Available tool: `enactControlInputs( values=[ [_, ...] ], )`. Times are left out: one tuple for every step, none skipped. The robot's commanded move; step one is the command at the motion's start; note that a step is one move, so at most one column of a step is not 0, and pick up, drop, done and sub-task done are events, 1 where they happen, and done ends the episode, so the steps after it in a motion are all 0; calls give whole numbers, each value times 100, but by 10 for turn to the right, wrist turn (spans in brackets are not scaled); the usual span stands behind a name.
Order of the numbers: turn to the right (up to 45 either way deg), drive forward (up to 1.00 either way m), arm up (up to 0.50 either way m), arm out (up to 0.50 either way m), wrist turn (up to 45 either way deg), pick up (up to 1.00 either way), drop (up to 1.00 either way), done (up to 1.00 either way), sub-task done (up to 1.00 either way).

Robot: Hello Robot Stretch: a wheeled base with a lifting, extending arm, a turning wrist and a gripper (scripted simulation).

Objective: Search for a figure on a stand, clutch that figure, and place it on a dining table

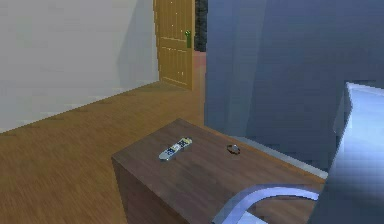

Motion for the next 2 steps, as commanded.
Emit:
enactControlInputs(
  values=[
    [0, 0, 0, 0, 450, 0, 0, 0, 0],
    [0, 0, 0, 0, 450, 0, 0, 0, 0]
  ],
)
